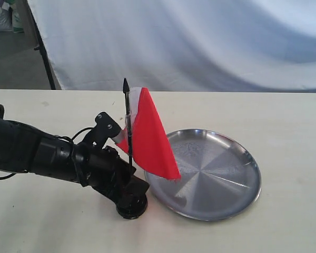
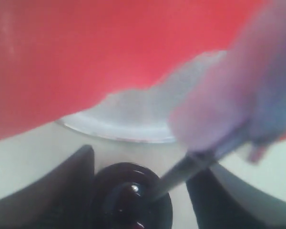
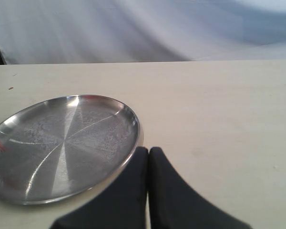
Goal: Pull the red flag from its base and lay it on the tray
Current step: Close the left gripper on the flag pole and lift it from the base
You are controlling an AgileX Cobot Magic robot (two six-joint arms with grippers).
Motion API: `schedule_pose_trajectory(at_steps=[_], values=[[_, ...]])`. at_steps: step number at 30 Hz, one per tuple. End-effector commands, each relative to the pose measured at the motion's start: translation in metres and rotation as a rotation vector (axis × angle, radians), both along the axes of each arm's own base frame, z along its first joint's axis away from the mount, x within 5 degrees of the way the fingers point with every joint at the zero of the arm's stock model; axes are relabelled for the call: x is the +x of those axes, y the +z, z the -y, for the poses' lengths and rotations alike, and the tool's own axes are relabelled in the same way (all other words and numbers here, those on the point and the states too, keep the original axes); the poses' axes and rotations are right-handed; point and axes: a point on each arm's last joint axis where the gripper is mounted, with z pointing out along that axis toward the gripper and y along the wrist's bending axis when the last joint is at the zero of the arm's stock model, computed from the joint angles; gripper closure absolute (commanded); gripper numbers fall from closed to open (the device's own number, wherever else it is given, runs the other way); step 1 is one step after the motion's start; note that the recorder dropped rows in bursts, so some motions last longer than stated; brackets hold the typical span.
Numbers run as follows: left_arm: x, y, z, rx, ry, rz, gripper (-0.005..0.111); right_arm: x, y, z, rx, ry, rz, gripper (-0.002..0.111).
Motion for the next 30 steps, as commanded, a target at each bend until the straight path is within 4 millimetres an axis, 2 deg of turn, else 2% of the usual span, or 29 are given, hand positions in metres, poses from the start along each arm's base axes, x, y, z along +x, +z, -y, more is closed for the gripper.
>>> schedule_pose_trajectory(at_steps=[1, 6, 8, 11, 14, 30], values=[[0.0053, 0.0050, 0.0029, -0.005, 0.007, 0.021, 0.053, -0.0002, -0.0001, 0.0003, -0.008, -0.001, 0.011, 0.108], [0.0086, 0.0079, 0.0037, -0.003, 0.005, 0.039, 0.053, -0.0002, -0.0001, 0.0003, -0.008, -0.001, 0.011, 0.108], [0.0087, 0.0077, 0.0033, 0.001, 0.008, 0.039, 0.056, -0.0002, -0.0001, 0.0003, -0.008, -0.001, 0.011, 0.108], [0.0090, 0.0073, 0.0029, 0.007, 0.012, 0.039, 0.077, -0.0002, -0.0001, 0.0003, -0.008, -0.001, 0.011, 0.108], [0.0097, 0.0066, 0.0017, 0.020, 0.022, 0.040, 0.107, -0.0002, -0.0001, 0.0003, -0.008, -0.001, 0.011, 0.108], [0.0053, 0.0023, 0.0004, 0.029, 0.015, 0.028, 0.107, -0.0002, -0.0001, 0.0003, -0.008, -0.001, 0.011, 0.108]])
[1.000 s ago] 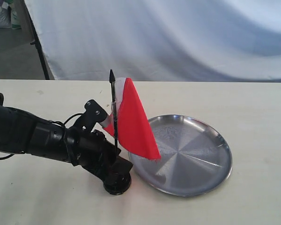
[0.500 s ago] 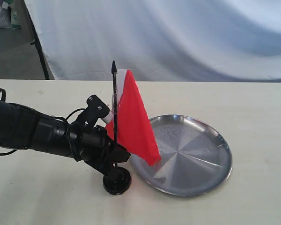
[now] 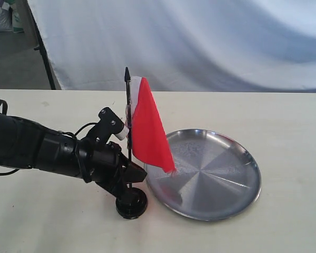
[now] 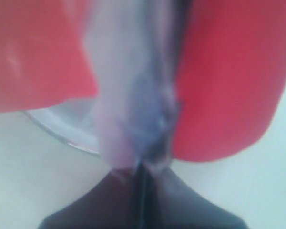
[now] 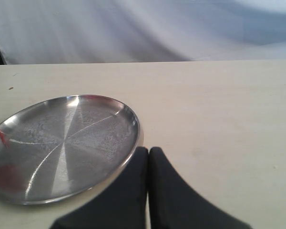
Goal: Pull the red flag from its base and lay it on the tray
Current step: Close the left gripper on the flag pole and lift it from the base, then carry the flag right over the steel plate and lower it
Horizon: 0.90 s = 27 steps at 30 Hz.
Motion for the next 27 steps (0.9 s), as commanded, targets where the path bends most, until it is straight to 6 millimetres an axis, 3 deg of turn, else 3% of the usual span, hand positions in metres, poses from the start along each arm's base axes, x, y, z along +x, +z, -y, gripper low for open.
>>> schedule_pose_trajectory(at_steps=[1, 17, 22, 27], values=[[-0.004, -0.006, -0.004, 0.022, 0.021, -0.021, 0.107, 0.000, 0.000, 0.000, -0.008, -0.001, 0.011, 0.108], [-0.010, 0.017, 0.000, -0.046, -0.018, 0.031, 0.107, 0.000, 0.000, 0.000, -0.008, -0.001, 0.011, 0.108], [-0.016, 0.026, 0.009, -0.160, -0.108, 0.026, 0.107, 0.000, 0.000, 0.000, -0.008, -0.001, 0.011, 0.108], [-0.019, 0.047, 0.021, -0.334, -0.240, 0.039, 0.107, 0.000, 0.000, 0.000, -0.008, -0.001, 0.011, 0.108]])
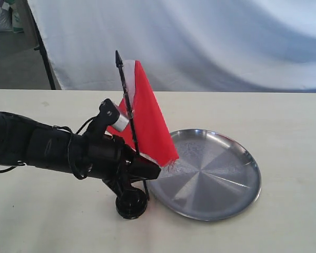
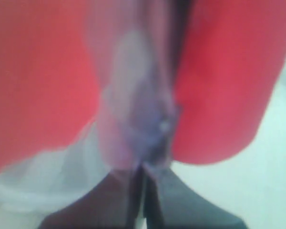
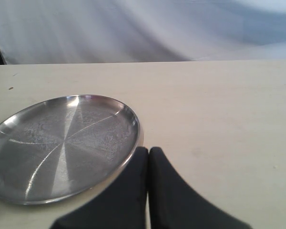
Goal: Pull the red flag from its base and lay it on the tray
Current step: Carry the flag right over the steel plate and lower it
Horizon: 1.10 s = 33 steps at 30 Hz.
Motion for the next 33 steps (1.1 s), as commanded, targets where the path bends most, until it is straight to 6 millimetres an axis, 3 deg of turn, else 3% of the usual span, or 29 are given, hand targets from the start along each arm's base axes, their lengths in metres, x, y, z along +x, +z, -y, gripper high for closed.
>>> schedule_pose_trajectory(at_steps=[1, 6, 10, 13, 16, 26, 33], values=[[-0.002, 0.023, 0.010, -0.162, -0.116, 0.023, 0.107, 0.000, 0.000, 0.000, -0.008, -0.001, 0.011, 0.108], [0.003, 0.035, 0.020, -0.197, -0.115, 0.002, 0.107, 0.000, 0.000, 0.000, -0.008, -0.001, 0.011, 0.108], [0.004, 0.030, 0.046, -0.213, -0.138, -0.087, 0.107, 0.000, 0.000, 0.000, -0.008, -0.001, 0.011, 0.108], [0.010, 0.013, 0.070, -0.133, -0.125, -0.095, 0.107, 0.000, 0.000, 0.000, -0.008, -0.001, 0.011, 0.108], [0.027, -0.004, 0.085, -0.024, -0.015, -0.092, 0.107, 0.000, 0.000, 0.000, -0.008, -0.001, 0.011, 0.108], [0.078, -0.033, 0.113, -0.042, 0.068, -0.139, 0.107, 0.000, 0.000, 0.000, -0.008, -0.001, 0.011, 0.108], [0.095, -0.067, 0.125, -0.064, 0.097, -0.231, 0.104, 0.000, 0.000, 0.000, -0.008, -0.001, 0.011, 0.108]])
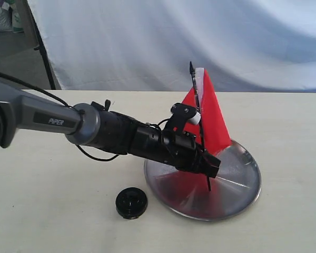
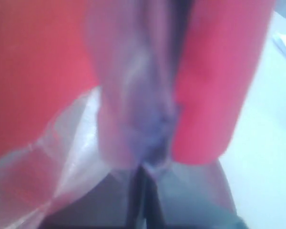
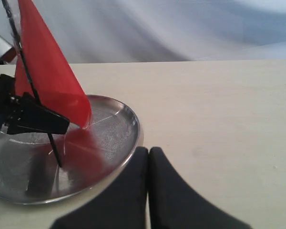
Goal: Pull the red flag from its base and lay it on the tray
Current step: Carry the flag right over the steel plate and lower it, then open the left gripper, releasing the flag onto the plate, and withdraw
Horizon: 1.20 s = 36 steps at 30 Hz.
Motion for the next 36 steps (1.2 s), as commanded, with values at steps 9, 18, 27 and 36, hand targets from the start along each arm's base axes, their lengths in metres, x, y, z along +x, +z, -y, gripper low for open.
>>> schedule_pose_trajectory(at_steps=[9, 18, 27, 36], values=[[0.011, -0.026, 0.011, -0.054, 0.065, -0.153, 0.054, 0.000, 0.000, 0.000, -0.008, -0.001, 0.011, 0.108], [0.004, -0.021, 0.015, -0.123, 0.007, -0.207, 0.053, 0.000, 0.000, 0.000, -0.008, -0.001, 0.011, 0.108], [0.004, 0.017, -0.001, -0.344, -0.113, -0.340, 0.067, 0.000, 0.000, 0.000, -0.008, -0.001, 0.011, 0.108], [0.014, 0.103, -0.062, -0.481, -0.197, -0.218, 0.107, 0.000, 0.000, 0.000, -0.008, -0.001, 0.011, 0.108]])
